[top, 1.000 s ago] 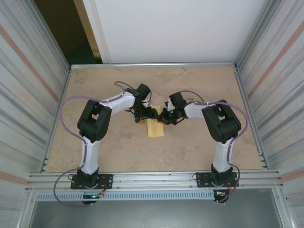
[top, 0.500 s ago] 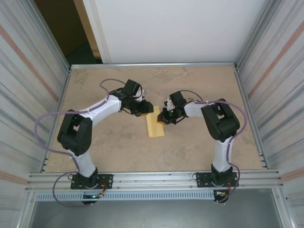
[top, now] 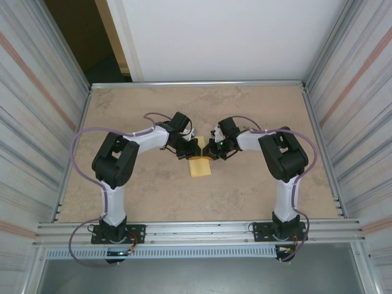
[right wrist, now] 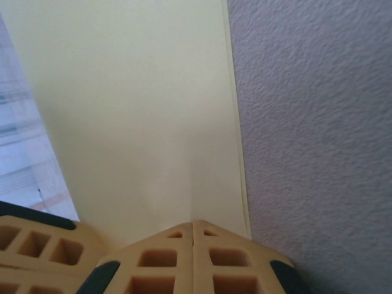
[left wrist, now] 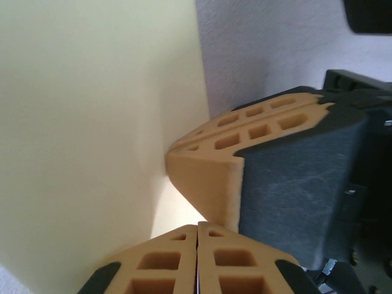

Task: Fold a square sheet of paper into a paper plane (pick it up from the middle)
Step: First fold the square sheet of paper in half at the center of the table.

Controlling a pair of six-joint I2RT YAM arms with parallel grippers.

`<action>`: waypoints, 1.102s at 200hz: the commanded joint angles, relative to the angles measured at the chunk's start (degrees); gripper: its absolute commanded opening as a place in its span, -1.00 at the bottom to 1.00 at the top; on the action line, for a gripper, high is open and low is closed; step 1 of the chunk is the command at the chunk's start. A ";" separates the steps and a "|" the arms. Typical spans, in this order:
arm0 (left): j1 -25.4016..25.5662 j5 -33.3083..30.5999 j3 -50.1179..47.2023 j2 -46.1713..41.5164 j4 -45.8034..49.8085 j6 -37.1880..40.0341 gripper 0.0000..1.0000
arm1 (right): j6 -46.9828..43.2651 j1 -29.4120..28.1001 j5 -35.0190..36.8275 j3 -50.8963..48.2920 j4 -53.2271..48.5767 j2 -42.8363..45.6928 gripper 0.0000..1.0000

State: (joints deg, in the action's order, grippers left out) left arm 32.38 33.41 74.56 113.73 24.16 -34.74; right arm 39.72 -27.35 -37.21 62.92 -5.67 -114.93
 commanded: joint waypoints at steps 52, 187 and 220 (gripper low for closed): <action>0.14 -0.16 4.23 3.92 2.74 2.14 -0.86 | -2.35 -0.46 10.63 -3.08 -10.64 -6.32 -0.90; -4.78 0.53 -4.64 2.15 0.36 4.17 -0.85 | -4.98 0.17 13.47 -1.95 -17.02 -8.25 -0.91; -7.99 2.27 -8.85 -0.48 -0.73 4.67 -0.82 | -5.88 0.85 14.43 -1.57 -18.95 -9.08 -0.90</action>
State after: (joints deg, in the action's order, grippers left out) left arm 27.46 36.99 69.60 115.50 20.18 -31.64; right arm 36.12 -27.07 -37.26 65.67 -10.28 -116.22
